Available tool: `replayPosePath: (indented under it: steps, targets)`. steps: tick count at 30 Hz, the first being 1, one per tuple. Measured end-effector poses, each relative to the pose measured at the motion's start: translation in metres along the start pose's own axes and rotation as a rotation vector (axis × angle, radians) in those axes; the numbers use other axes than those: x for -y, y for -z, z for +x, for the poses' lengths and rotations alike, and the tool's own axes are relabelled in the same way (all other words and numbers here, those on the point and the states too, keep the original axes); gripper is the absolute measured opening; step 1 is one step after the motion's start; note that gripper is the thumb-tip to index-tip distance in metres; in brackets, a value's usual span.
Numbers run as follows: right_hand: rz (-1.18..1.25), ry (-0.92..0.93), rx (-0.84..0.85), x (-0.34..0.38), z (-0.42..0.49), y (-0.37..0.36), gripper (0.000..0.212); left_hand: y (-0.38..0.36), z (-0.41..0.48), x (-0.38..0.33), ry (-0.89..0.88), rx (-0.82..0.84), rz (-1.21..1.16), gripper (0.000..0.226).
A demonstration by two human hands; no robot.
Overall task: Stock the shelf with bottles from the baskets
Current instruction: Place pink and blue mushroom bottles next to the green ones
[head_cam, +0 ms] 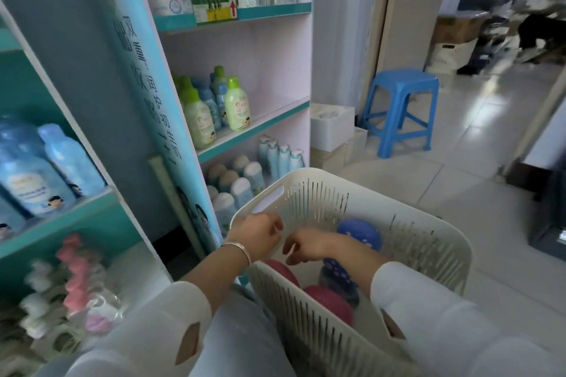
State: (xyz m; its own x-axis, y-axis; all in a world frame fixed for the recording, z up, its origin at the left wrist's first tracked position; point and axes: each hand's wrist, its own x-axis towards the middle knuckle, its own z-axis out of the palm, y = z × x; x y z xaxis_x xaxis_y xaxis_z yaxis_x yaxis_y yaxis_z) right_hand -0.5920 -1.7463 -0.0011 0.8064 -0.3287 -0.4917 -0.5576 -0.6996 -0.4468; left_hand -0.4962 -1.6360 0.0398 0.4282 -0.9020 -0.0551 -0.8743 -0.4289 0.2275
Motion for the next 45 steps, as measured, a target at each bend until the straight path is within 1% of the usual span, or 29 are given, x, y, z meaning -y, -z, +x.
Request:
replayPosePath:
  steps: [5, 9, 13, 16, 18, 21, 26, 31, 33, 35, 38, 39, 42, 43, 44, 45]
  targets:
    - [0.112, 0.010, 0.006, -0.007, 0.001, -0.008, 0.050, -0.011, 0.006, -0.002, -0.004, 0.029, -0.055, 0.022]
    - [0.158, 0.004, 0.126, 0.003, 0.006, -0.022, 0.061, -0.015, 0.008, 0.003, -0.003, 0.033, -0.065, 0.020]
    - [0.150, 0.034, 0.119, 0.008, 0.013, -0.029, 0.060, -0.019, 0.011, 0.007, -0.007, 0.067, -0.055, 0.021]
    - [0.079, 0.052, 0.078, 0.010, 0.013, -0.026, 0.054, -0.022, 0.014, 0.009, -0.008, 0.091, -0.051, 0.023]
    - [-0.002, 0.055, 0.021, 0.009, 0.013, -0.026, 0.053, -0.023, 0.015, 0.009, 0.001, 0.109, -0.043, 0.025]
    - [0.000, 0.031, -0.053, 0.006, 0.013, -0.027, 0.049, -0.025, 0.016, 0.011, 0.014, 0.121, -0.034, 0.029]
    - [-0.028, -0.015, -0.104, 0.006, 0.010, -0.025, 0.051, -0.025, 0.015, 0.011, 0.023, 0.131, -0.047, 0.031]
    - [-0.057, 0.007, -0.190, 0.003, 0.001, -0.011, 0.056, -0.017, 0.011, 0.009, 0.009, 0.189, -0.054, 0.041]
    - [0.039, 0.003, -0.209, 0.000, -0.006, -0.003, 0.055, -0.014, 0.011, 0.006, -0.009, 0.215, -0.052, 0.047]
    - [0.281, -0.001, -0.246, -0.005, -0.011, 0.005, 0.054, -0.010, 0.009, 0.002, -0.029, 0.210, -0.043, 0.050]
    - [0.683, 0.027, -0.306, -0.003, -0.020, 0.018, 0.053, 0.000, 0.007, -0.001, -0.061, 0.152, -0.049, 0.050]
    - [0.785, 0.035, -0.325, -0.001, -0.023, 0.023, 0.053, 0.006, 0.006, -0.003, -0.047, 0.104, -0.073, 0.051]
    - [1.017, 0.072, -0.392, 0.011, -0.032, 0.039, 0.052, 0.020, 0.002, -0.003, -0.092, 0.000, -0.007, 0.058]
    - [1.064, 0.100, -0.421, 0.017, -0.036, 0.045, 0.048, 0.028, -0.002, -0.003, -0.046, -0.047, -0.143, 0.061]
    - [1.108, 0.133, -0.448, 0.023, -0.040, 0.051, 0.042, 0.034, -0.002, -0.003, 0.005, -0.028, -0.178, 0.065]
    - [1.152, 0.168, -0.470, 0.031, -0.044, 0.057, 0.037, 0.042, -0.006, -0.004, 0.022, -0.064, -0.231, 0.067]
